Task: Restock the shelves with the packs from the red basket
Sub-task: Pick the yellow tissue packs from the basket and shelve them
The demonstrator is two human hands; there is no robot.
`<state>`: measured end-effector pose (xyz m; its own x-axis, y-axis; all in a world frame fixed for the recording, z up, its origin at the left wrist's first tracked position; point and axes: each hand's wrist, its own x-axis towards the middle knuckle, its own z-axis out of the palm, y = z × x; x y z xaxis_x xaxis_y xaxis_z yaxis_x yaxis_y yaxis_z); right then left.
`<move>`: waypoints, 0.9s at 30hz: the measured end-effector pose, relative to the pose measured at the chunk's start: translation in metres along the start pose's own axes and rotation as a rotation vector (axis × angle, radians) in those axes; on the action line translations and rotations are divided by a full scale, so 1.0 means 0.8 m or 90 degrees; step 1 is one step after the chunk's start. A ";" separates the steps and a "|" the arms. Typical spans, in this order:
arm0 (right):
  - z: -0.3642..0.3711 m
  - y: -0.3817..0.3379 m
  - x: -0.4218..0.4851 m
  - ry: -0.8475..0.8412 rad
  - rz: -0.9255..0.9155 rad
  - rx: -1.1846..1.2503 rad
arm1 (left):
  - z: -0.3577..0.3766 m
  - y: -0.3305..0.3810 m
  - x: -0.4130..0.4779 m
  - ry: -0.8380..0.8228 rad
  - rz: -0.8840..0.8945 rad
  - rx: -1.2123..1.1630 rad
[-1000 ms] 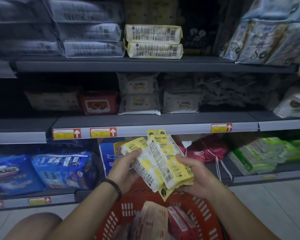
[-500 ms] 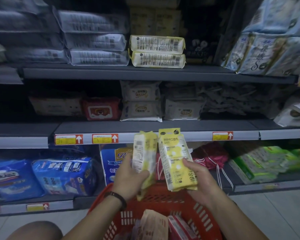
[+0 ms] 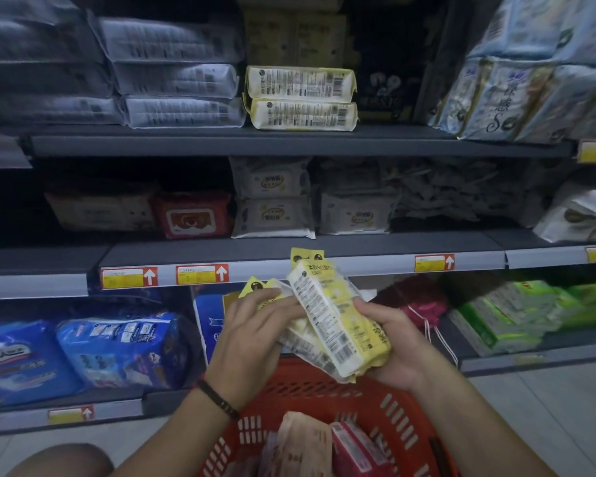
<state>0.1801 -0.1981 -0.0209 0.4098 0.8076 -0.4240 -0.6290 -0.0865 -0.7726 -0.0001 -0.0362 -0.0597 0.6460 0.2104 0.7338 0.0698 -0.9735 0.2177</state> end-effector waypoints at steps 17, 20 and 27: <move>0.016 -0.018 -0.010 -0.015 -0.073 -0.229 | -0.022 0.068 0.039 -0.021 -0.832 -0.896; 0.030 -0.021 -0.022 -0.006 -0.102 -0.254 | -0.030 0.072 0.048 0.008 -0.890 -0.875; 0.056 -0.028 -0.065 0.081 -0.239 -0.067 | -0.059 0.082 0.071 0.116 -0.919 -0.910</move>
<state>0.1435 -0.2120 0.0398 0.6803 0.7166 -0.1538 -0.3523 0.1357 -0.9260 0.0054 -0.0836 0.0265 0.6050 0.7010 -0.3775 -0.2269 0.6063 0.7622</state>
